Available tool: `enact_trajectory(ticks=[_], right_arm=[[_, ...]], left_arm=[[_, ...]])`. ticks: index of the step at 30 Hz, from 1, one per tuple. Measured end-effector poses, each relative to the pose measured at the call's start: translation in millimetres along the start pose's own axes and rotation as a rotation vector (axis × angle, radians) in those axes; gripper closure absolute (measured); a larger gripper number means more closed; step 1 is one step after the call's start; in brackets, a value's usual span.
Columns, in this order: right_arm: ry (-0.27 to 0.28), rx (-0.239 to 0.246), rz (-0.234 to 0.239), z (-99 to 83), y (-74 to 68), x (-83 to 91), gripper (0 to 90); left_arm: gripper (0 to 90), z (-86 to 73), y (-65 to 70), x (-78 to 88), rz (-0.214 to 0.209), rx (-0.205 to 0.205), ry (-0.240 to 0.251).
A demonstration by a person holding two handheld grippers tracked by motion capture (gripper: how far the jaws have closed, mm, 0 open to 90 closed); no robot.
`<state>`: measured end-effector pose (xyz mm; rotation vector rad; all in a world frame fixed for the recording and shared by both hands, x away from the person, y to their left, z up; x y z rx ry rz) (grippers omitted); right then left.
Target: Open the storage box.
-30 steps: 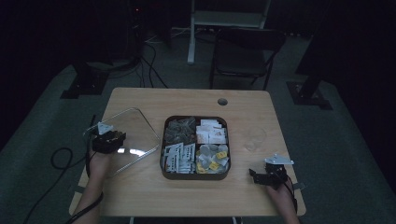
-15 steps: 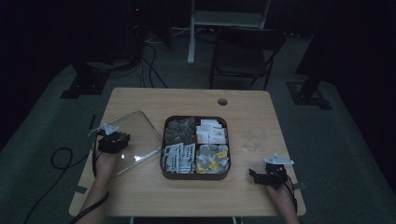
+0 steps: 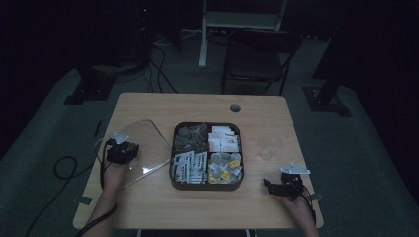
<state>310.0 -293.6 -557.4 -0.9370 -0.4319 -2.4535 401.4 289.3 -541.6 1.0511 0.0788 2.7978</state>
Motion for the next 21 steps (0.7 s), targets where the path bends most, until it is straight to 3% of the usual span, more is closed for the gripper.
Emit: enact_trajectory(ticks=[5, 7, 9, 13, 16, 21], right_arm=[[0.0, 0.006, 0.006, 0.2, -1.9, 0.2, 12.9], [0.0, 0.006, 0.007, 0.2, -1.9, 0.2, 13.0], [0.002, 0.008, 0.009, 0.1, -1.9, 0.3, 13.3], [0.005, 0.026, 0.031, 0.4, -3.1, 0.2, 13.2], [0.003, 0.027, 0.03, 0.5, -3.3, 0.2, 13.2], [0.004, 0.028, 0.03, 0.5, -3.3, 0.2, 13.2]], left_arm=[[59.0, -0.2, -3.1, 0.3, -0.026, 0.008, -0.003], [57.6, 0.5, -5.4, 1.8, -0.059, 0.043, -0.001], [45.4, 2.5, -5.4, 4.5, -0.076, 0.069, 0.001], [28.0, 5.5, -1.5, 10.7, -0.103, 0.071, 0.014], [18.2, 6.1, 3.7, 13.1, -0.116, 0.06, -0.002], [0.3, 4.7, 16.7, 16.5, -0.135, 0.005, -0.038]])
Point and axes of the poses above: each handheld gripper's, and its own axes: x roughly backward along the jaws, z roughly out of its top, y roughly to its right, the point moved 1 cm from there along -x, roughly forward along the jaws, and after that the axes turned 10 degrees about x, right-handed, at the moved point
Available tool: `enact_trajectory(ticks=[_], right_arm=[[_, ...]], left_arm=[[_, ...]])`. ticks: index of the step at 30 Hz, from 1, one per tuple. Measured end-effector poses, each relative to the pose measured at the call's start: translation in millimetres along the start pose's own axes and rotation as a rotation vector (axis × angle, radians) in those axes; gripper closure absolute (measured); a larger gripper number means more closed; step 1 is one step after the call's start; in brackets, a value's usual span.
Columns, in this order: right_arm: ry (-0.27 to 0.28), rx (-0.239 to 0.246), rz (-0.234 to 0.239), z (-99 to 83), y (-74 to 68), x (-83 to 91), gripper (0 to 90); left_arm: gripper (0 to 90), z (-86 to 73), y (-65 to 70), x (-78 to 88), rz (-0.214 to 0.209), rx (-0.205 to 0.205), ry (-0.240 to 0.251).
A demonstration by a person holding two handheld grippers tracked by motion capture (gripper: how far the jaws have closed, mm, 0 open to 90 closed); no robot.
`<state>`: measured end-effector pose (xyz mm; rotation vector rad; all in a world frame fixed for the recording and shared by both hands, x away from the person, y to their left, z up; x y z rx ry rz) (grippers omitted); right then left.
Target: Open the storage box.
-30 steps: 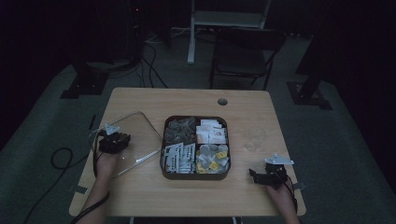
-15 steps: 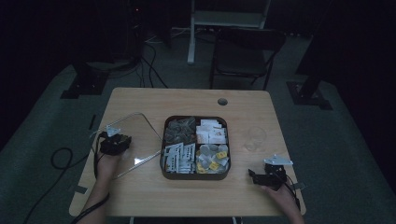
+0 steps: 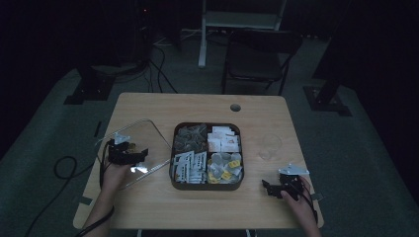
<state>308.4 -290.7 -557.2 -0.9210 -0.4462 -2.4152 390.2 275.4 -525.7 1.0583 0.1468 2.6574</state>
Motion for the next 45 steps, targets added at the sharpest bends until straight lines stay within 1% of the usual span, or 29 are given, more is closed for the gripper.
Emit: enact_trajectory(ticks=[2, 5, 7, 8, 10, 12, 14, 18, 22, 23, 24, 25, 26, 27, 29, 30, 34, 35, 36, 38, 42, 45], right_arm=[[0.0, 0.003, 0.003, 0.0, -0.2, 0.0, 13.0], [0.0, 0.005, 0.005, 0.1, -0.4, -0.1, 12.8], [-0.001, 0.005, 0.005, 0.1, -0.3, -0.1, 12.8], [-0.001, 0.005, 0.005, 0.1, -0.3, -0.1, 12.8], [-0.001, 0.004, 0.004, 0.2, -0.4, -0.2, 12.8], [-0.003, -0.008, -0.008, 1.1, -1.0, -1.0, 12.5], [-0.007, -0.012, -0.013, 2.3, -1.9, -2.2, 11.6], [-0.006, -0.017, -0.02, 3.2, -2.7, -3.0, 11.6], [0.003, 0.0, -0.032, 3.4, -5.9, -1.9, 13.9], [0.003, 0.0, -0.032, 3.4, -5.9, -1.9, 13.9], [0.004, 0.003, -0.034, 3.5, -6.5, -1.8, 14.1], [0.007, 0.02, -0.036, 4.1, -8.5, -1.3, 15.9], [0.007, 0.025, -0.038, 4.5, -9.5, -1.0, 16.2], [0.011, 0.04, -0.033, 6.0, -11.7, -0.2, 16.2], [0.023, 0.048, -0.022, 9.4, -15.3, 2.2, 16.2], [0.041, 0.05, -0.009, 12.7, -17.5, 4.6, 16.2], [0.098, 0.076, 0.024, 26.8, -25.9, 15.5, 16.2], [0.098, 0.076, 0.024, 26.8, -25.9, 15.5, 16.2], [0.126, 0.086, 0.035, 35.0, -30.7, 21.4, 16.2], [0.149, 0.1, 0.047, 42.2, -35.1, 25.8, 16.2], [0.196, 0.131, 0.079, 58.2, -46.9, 33.4, 16.2], [0.216, 0.151, 0.103, 67.2, -52.4, 35.3, 16.3]], left_arm=[[0.3, -0.3, 4.8, 1.1, 0.015, -0.033, 0.001], [0.3, -0.7, 11.1, 3.4, 0.003, -0.063, -0.001], [0.4, -1.5, 15.1, 7.1, 0.007, -0.089, 0.01], [0.4, -2.0, 16.5, 9.5, 0.002, -0.093, 0.018], [0.4, -3.9, 19.8, 14.4, -0.019, -0.099, 0.028], [0.4, -7.2, 23.6, 19.3, -0.032, -0.118, 0.034], [0.4, -11.4, 27.9, 23.0, -0.04, -0.145, 0.028], [0.4, -21.7, 34.5, 30.5, -0.071, -0.179, 0.019], [0.4, -35.4, 38.9, 35.1, -0.106, -0.209, -0.009], [0.4, -35.4, 38.9, 35.1, -0.106, -0.209, -0.009], [0.4, -42.7, 40.9, 35.9, -0.121, -0.226, -0.021], [0.4, -44.4, 41.4, 36.0, -0.126, -0.229, -0.025], [0.4, -48.4, 42.5, 36.2, -0.134, -0.234, -0.032], [0.4, -51.1, 43.5, 36.3, -0.14, -0.237, -0.036], [0.4, -55.3, 45.4, 36.4, -0.158, -0.234, -0.042], [0.4, -56.4, 46.2, 36.7, -0.159, -0.236, -0.043], [0.4, -61.9, 52.0, 37.9, -0.183, -0.264, -0.06], [0.4, -61.9, 52.0, 37.9, -0.183, -0.264, -0.06], [0.4, -64.4, 54.1, 38.0, -0.192, -0.277, -0.07], [0.4, -67.0, 56.1, 38.3, -0.206, -0.276, -0.077], [0.4, -72.0, 59.8, 39.6, -0.214, -0.298, -0.086], [0.4, -75.9, 63.1, 39.9, -0.224, -0.304, -0.094]])
Point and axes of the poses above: each handheld gripper's, and its own axes: x roughly backward along the jaws, z roughly out of its top, y roughly to its right, the point moved 1 cm from there along -x, roughly forward along the jaws, and after that the axes turned 10 degrees about x, right-handed, at the moved point
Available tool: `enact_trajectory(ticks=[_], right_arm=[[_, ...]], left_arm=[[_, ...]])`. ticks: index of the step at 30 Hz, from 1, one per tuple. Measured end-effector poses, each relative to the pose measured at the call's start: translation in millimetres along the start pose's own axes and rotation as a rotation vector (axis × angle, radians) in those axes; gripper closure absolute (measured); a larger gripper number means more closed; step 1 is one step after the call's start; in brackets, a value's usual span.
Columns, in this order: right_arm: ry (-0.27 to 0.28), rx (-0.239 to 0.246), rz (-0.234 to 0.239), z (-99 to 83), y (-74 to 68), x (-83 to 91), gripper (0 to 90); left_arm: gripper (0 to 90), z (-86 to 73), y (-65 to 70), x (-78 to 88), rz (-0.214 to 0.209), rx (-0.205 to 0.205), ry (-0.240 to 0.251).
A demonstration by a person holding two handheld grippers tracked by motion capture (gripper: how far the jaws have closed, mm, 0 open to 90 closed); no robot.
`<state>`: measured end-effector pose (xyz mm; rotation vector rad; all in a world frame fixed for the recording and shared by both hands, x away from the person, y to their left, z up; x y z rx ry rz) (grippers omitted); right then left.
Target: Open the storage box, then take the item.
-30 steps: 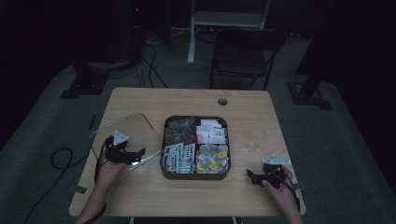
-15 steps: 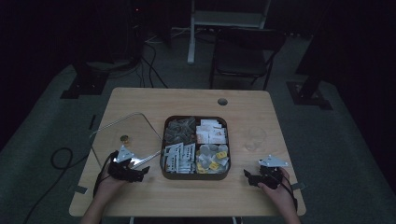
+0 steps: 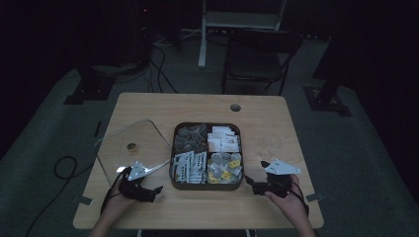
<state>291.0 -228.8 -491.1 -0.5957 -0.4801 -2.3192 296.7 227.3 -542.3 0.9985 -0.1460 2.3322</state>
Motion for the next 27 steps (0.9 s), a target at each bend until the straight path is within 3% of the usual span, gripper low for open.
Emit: enact_trajectory(ticks=[5, 8, 12, 16, 22, 27], right_arm=[[0.018, 0.028, 0.035, 13.5, -4.9, -8.0, 16.5], [0.013, 0.023, 0.067, 17.9, -6.9, -13.3, 30.6], [-0.004, 0.028, 0.105, 21.7, -8.6, -22.4, 35.8], [-0.023, 0.034, 0.183, 25.4, -7.8, -33.1, 40.8], [-0.03, 0.071, 0.196, 34.0, -9.4, -43.3, 45.9], [-0.074, 0.092, 0.204, 38.2, -10.8, -54.2, 47.6]], left_arm=[[0.4, -3.6, 5.4, -3.0, -0.015, -0.022, -0.01], [0.4, -5.6, 6.9, -5.8, -0.007, -0.034, -0.014], [0.4, -7.1, 8.8, -8.7, 0.002, -0.045, -0.025], [0.4, -7.3, 10.6, -10.5, 0.012, -0.061, -0.038], [0.4, -7.3, 10.6, -11.6, 0.0, -0.041, -0.056], [0.4, -7.1, 11.1, -12.0, -0.006, -0.038, -0.061]])
Point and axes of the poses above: each handheld gripper's, and its own axes: x roughly backward along the jaws, z roughly out of its top, y roughly to its right, the point moved 1 cm from there along -x, roughly forward along the jaws, and after that the axes turned 10 degrees about x, right-handed, at the moved point
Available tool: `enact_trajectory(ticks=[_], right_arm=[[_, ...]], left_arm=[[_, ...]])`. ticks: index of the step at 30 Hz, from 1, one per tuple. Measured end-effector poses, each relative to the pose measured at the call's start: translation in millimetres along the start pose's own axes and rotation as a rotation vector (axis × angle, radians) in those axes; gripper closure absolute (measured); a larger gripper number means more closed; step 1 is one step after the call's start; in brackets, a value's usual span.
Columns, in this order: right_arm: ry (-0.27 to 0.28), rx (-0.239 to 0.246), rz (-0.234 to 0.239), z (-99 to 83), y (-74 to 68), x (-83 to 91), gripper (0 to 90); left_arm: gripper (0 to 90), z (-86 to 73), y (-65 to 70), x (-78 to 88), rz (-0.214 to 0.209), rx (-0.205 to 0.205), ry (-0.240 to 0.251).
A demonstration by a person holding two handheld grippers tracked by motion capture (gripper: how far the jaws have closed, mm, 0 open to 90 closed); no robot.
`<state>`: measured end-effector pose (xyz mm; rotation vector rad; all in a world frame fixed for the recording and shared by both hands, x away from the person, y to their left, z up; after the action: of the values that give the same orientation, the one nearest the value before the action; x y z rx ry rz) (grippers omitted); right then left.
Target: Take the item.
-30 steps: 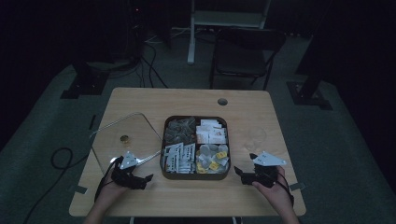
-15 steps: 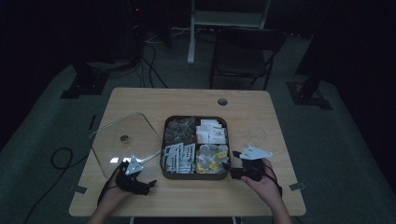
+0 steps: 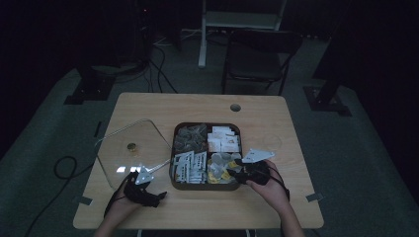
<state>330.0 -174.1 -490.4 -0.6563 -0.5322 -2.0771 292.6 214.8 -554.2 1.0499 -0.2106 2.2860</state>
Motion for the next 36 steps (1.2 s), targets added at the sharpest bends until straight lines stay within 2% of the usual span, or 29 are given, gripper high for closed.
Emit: enact_trajectory(ticks=[9, 14, 17, 20, 22, 23, 24, 28, 36], right_arm=[[-0.084, 0.019, -0.011, -0.1, 0.4, -14.0, 49.8], [-0.133, 0.044, -0.057, -0.3, 0.6, -18.9, 54.5], [-0.138, 0.048, -0.05, -1.3, -0.4, -20.8, 55.8], [-0.139, 0.041, -0.048, -2.0, 0.1, -21.3, 60.5], [-0.143, 0.008, -0.051, -2.4, 0.5, -21.2, 67.3], [-0.142, -0.009, -0.047, -3.0, 0.7, -20.9, 76.9], [-0.144, -0.031, -0.026, -2.8, 0.5, -20.1, 81.0], [-0.127, -0.058, -0.048, -2.6, -0.5, -18.2, 84.2], [-0.047, -0.089, -0.043, 2.8, 1.8, -6.5, 84.9]], left_arm=[[0.4, 0.0, -0.1, 0.1, 0.0, -0.001, -0.001], [0.4, 0.0, 0.0, 0.1, 0.001, 0.0, -0.001], [0.4, 0.0, 0.2, 0.0, 0.003, 0.003, 0.001], [0.4, 0.0, 0.2, 0.0, 0.003, 0.003, 0.001], [0.4, 0.0, 0.2, 0.0, 0.003, 0.003, 0.001], [0.4, 0.0, 0.2, 0.0, 0.003, 0.003, 0.001], [0.4, 0.0, 0.2, 0.0, 0.003, 0.004, 0.001], [0.4, 0.0, 0.2, 0.0, 0.003, 0.004, 0.001], [0.4, 0.0, 0.2, 0.0, 0.003, 0.004, 0.001]])
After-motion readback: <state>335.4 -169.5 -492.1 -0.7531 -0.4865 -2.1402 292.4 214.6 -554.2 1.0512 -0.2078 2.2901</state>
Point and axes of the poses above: each handheld gripper's, and its own axes: x roughly backward along the jaws, z roughly out of its top, y roughly to its right, the point moved 1 cm from there along -x, roughly forward along the jaws, and after that the axes turned 10 degrees about x, right-handed, at the moved point
